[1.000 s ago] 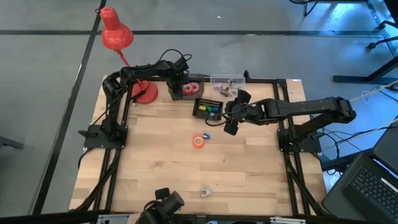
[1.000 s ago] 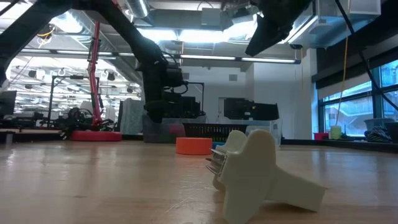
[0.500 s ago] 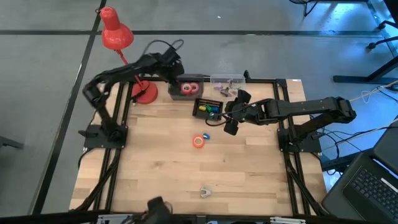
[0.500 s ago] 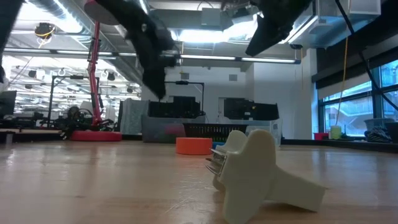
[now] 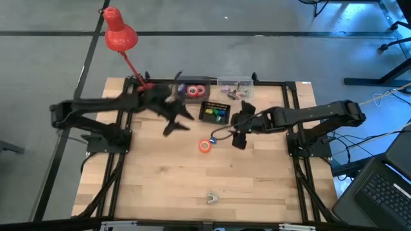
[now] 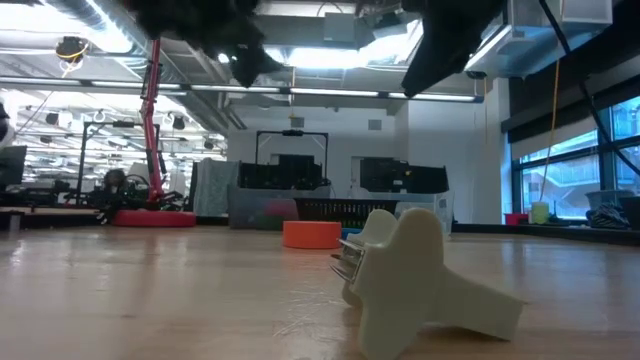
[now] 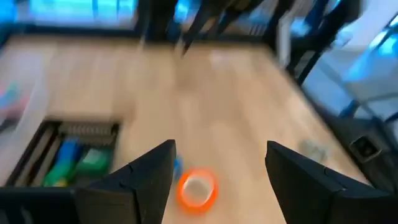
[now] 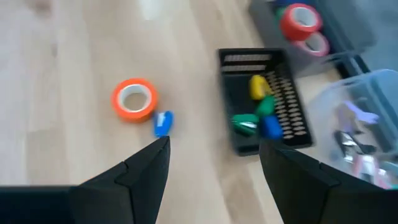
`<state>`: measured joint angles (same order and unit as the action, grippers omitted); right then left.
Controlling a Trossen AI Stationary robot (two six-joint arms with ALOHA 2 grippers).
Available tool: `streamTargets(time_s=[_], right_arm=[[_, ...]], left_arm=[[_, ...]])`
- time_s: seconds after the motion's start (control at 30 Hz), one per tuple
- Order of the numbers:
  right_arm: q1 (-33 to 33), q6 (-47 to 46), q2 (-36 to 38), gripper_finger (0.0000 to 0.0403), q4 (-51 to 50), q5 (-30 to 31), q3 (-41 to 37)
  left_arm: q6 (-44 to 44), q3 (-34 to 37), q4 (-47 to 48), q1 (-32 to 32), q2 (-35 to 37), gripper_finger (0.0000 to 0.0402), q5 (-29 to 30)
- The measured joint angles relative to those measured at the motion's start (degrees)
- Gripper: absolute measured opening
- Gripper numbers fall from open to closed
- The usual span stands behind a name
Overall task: Pick and place Stapler, Stapler remover, tape
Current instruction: Put the blue mini-stapler into the black bin
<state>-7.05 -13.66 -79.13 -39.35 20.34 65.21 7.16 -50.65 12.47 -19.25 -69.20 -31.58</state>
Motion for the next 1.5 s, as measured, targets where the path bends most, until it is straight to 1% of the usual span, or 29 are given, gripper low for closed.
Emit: streamTargets(time_s=[0.07, 0.1, 0.13, 0.2, 0.27, 0.37, 0.43, 0.5, 0.57, 0.67, 0.8, 1.03, 1.13, 1.2, 1.3, 1.37, 1.47, 1.5], right_arm=[[-1.6, -0.6, -1.6, 0.0248, 0.6, 0.0, 0.0], [-2.2, -0.9, -2.5, 0.0248, 0.9, 0.0, 0.0], [-2.8, -1.1, -3.5, 0.0248, 1.5, 0.0, 0.0], [-3.8, -1.6, -5.9, 0.0248, 2.7, 0.5, 0.0], [-4.3, -1.9, -8.9, 0.0248, 4.7, 1.3, 0.0], [-4.4, -2.2, -14.0, 0.0248, 7.0, 1.3, 0.0], [-4.2, -2.2, -17.5, 0.0248, 8.8, 1.3, 0.0], [-3.6, -2.2, -20.8, 0.0248, 9.8, 1.3, 0.0], [-2.7, -2.4, -23.9, 0.0248, 11.4, 0.6, 0.0], [-1.4, -2.1, -27.9, 0.0248, 14.1, -1.5, 0.0], [0.1, -0.6, -31.5, 0.0248, 17.4, -2.9, 0.0], [1.6, 0.2, -32.9, 0.0248, 19.8, -4.7, 0.1], [1.7, 0.7, -32.9, 0.0238, 21.0, -4.7, 0.0], [1.7, 0.8, -32.9, 0.0221, 21.5, -5.1, 0.0], [1.7, 0.7, -32.9, 0.0180, 21.8, -5.1, 0.0], [1.7, 0.6, -32.9, 0.0139, 21.9, -5.0, 0.0], [1.7, 0.8, -32.9, 0.0052, 21.8, -4.7, 0.0], [1.7, 1.1, -32.8, 0.0043, 21.7, -4.3, 0.0]], left_arm=[[-4.4, 8.7, -13.4, 3.9, 4.2, 0.0239, 1.8], [-7.1, 12.9, -19.4, 5.9, 6.1, 0.0239, 3.8], [-9.3, 16.9, -24.5, 7.7, 7.9, 0.0239, 6.3], [-12.9, 23.5, -31.2, 11.1, 11.3, 0.0239, 12.9], [-15.3, 28.5, -34.8, 14.5, 14.3, 0.0239, 20.2], [-16.4, 32.8, -36.0, 18.8, 17.6, 0.0239, 29.4], [-16.1, 34.2, -36.2, 20.8, 19.3, 0.0239, 33.7], [-15.3, 34.3, -36.2, 22.1, 19.8, 0.0239, 36.8], [-14.5, 34.4, -36.0, 22.8, 20.3, 0.0239, 37.9], [-14.1, 34.4, -36.2, 23.1, 20.5, 0.0239, 38.0], [-14.0, 34.4, -36.2, 23.0, 20.6, 0.0239, 38.0], [-14.0, 34.4, -36.3, 23.0, 20.6, 0.0239, 38.0], [-14.0, 34.4, -36.3, 23.0, 20.6, 0.0239, 38.0], [-14.0, 34.4, -36.3, 23.0, 20.6, 0.0239, 38.0], [-13.9, 34.4, -36.3, 23.0, 20.6, 0.0239, 38.0], [-13.9, 34.4, -36.3, 23.0, 20.6, 0.0239, 38.0], [-13.9, 34.4, -36.3, 23.0, 20.6, 0.0239, 38.0], [-14.0, 34.4, -36.3, 23.0, 20.6, 0.0239, 38.0]])
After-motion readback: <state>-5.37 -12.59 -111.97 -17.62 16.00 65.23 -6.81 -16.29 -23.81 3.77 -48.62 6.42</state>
